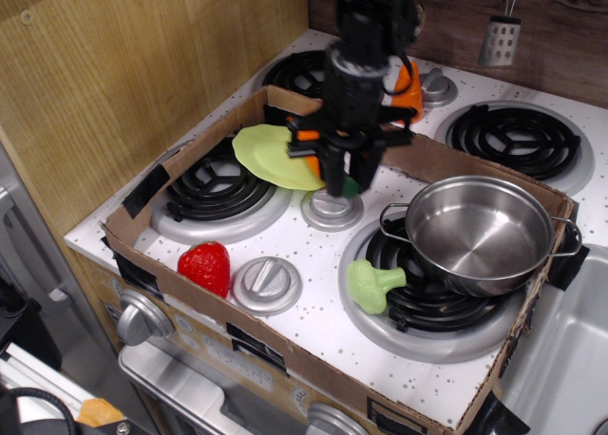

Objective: Put carrot on plate

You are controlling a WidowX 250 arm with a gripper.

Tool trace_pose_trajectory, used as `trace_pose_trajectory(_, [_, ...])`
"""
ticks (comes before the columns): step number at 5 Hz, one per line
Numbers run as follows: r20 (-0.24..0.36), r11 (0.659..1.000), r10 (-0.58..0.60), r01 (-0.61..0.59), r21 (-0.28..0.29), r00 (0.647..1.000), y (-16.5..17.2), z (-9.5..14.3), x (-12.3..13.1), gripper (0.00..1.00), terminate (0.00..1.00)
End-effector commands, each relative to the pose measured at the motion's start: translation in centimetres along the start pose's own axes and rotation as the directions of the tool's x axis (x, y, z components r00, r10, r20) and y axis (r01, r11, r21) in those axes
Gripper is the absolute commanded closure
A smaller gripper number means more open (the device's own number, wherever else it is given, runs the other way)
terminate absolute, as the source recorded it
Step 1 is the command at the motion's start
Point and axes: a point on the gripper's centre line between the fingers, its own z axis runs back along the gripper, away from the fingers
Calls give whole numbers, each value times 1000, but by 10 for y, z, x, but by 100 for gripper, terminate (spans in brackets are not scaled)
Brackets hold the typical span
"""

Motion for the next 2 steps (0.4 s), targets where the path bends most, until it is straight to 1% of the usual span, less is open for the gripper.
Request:
trace_pose_trajectory(1, [33, 989, -125, 127, -75, 992, -12, 7, 23, 0, 0])
trace_pose_trajectory(2, [61, 981, -176, 180, -75, 983, -9, 13, 30, 0, 0])
